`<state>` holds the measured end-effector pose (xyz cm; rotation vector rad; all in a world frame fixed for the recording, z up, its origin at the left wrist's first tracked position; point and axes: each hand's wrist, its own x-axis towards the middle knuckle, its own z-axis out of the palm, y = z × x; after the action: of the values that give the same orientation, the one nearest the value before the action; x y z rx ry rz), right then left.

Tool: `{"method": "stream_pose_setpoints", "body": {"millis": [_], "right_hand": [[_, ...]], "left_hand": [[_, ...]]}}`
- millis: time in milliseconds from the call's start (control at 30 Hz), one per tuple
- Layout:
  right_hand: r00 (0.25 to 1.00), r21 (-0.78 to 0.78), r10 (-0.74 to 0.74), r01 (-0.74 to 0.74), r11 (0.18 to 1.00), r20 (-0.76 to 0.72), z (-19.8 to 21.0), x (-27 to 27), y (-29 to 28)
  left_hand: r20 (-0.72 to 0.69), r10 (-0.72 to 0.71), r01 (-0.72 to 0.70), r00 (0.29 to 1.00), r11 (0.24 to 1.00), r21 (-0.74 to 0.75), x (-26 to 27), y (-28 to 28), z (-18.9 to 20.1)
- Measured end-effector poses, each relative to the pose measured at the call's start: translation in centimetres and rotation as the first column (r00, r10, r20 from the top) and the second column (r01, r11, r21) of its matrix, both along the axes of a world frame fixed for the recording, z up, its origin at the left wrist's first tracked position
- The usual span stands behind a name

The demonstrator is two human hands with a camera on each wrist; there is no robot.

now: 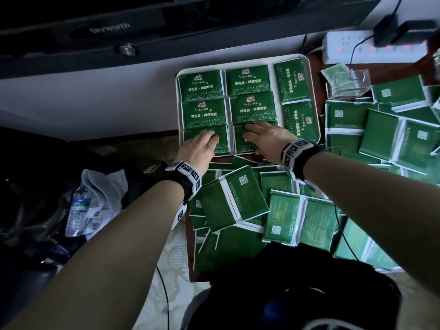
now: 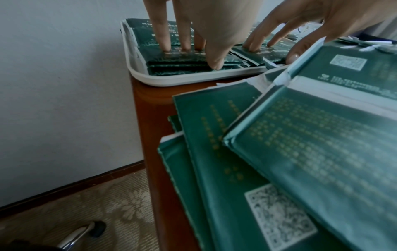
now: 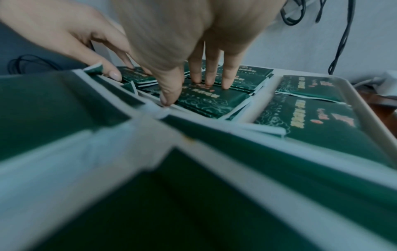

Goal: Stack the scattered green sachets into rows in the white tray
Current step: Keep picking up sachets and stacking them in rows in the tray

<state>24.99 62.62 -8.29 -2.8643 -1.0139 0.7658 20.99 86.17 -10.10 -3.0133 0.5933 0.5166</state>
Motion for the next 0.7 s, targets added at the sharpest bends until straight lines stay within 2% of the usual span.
{"method": "stream_pose_setpoints", "body": {"millis": [500, 600, 700], "right_hand": [[0.995, 0.043, -0.071, 0.068, 0.997, 0.074, 0.1, -0.5, -0.1], [0.984, 0.041, -0.159, 0.156, 0.987, 0.08, 1.9, -1.0, -0.5], [0.944, 0.001, -0.331, 0.331, 0.944, 0.015, 4.7, -1.8, -1.1]], "left_hand": [[0.028, -0.027, 0.029, 0.999, 0.997, -0.072, -0.3, -0.3, 0.1], [0.04, -0.03, 0.032, 0.999, 0.999, -0.042, -0.7, -1.0, 1.8], [-0.003, -0.038, 0.038, 0.999, 0.999, -0.011, -1.3, -2.8, 4.8]]}}
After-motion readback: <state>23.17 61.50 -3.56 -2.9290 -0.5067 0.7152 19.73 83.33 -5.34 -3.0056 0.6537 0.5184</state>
